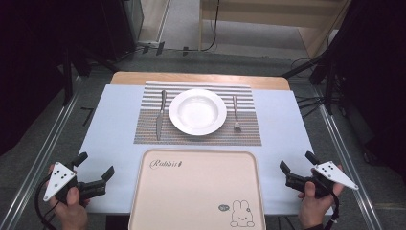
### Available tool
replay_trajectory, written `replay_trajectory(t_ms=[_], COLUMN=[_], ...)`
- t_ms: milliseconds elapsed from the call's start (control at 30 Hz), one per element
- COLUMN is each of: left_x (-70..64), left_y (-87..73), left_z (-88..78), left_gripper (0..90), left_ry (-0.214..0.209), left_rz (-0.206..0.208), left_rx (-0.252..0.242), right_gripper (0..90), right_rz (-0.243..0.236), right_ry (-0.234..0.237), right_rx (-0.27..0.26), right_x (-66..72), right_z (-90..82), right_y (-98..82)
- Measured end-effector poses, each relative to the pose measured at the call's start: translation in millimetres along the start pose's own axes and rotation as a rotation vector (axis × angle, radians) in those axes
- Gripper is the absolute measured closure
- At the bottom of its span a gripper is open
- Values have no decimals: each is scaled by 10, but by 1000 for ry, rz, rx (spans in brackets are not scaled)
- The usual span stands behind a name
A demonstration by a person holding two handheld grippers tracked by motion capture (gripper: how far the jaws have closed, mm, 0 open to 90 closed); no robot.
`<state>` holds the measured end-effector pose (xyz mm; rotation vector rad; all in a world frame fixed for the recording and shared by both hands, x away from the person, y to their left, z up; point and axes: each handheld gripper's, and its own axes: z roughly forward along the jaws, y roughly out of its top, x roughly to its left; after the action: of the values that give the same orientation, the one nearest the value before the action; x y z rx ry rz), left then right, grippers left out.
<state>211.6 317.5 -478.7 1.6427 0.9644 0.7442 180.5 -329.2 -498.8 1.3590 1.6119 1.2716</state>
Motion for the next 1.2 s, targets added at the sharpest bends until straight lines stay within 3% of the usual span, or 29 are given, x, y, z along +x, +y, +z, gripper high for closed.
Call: replay_trajectory(t_ms=[167,200,400,667,733,967,1200], left_x=[-28,-22,-2,-104,-166,-248,-264], left_y=[13,27,60,226,289,485,644], left_z=[20,5,7,108,146,304,526], left_gripper=[0,0,0,0,0,0,0], left_ry=[-18,-57,-90,-76,-64,-97,-104], left_rz=[-3,-11,-21,20,50,23,25], left_rx=[-5,-15,-17,11,25,29,42], right_gripper=[0,0,0,0,0,0,0], right_rz=[-13,-28,-56,-62,-60,-58,-58], right_ry=[2,8,12,26,25,25,39], right_rx=[-3,-10,-17,-18,-15,-15,-5], right_x=[31,61,119,128,125,117,126], right_z=[-11,-14,-31,-29,-30,-49,-47], right_y=[9,16,28,18,15,8,-8])
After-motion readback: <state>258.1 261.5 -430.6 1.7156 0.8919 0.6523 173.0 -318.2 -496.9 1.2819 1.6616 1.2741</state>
